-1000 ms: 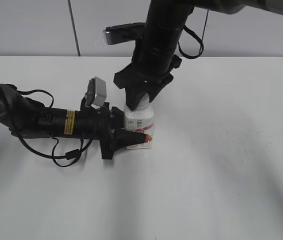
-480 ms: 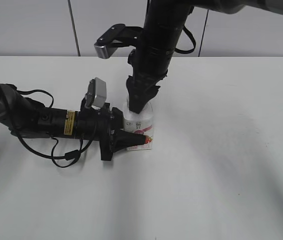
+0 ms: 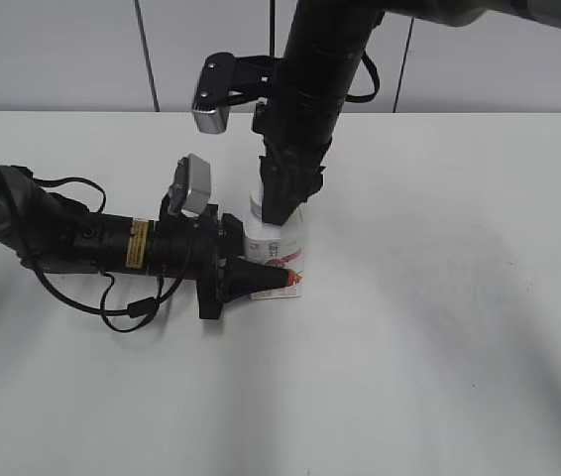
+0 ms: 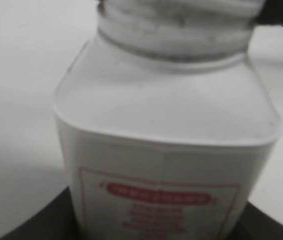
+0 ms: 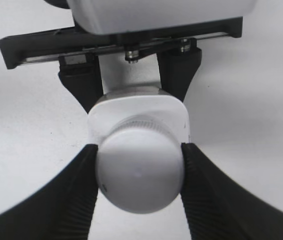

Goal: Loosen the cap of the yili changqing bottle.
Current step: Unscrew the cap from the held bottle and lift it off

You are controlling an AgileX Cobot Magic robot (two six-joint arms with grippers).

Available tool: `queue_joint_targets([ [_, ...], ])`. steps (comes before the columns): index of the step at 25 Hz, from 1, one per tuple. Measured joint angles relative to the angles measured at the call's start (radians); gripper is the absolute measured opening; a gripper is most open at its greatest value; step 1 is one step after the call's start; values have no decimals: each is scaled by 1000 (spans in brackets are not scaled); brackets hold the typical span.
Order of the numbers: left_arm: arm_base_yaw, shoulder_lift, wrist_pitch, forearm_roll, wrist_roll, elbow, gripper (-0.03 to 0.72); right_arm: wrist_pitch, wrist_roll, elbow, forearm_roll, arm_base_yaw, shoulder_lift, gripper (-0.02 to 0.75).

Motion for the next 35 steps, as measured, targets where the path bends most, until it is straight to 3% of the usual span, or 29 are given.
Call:
queue_joint_targets([
  [24, 1, 0, -10, 16, -7, 0, 365, -6, -12, -3, 32, 0, -11, 392],
  [35, 1, 0, -10, 18, -7, 0, 365, -6, 181, -3, -3, 1, -81, 390],
])
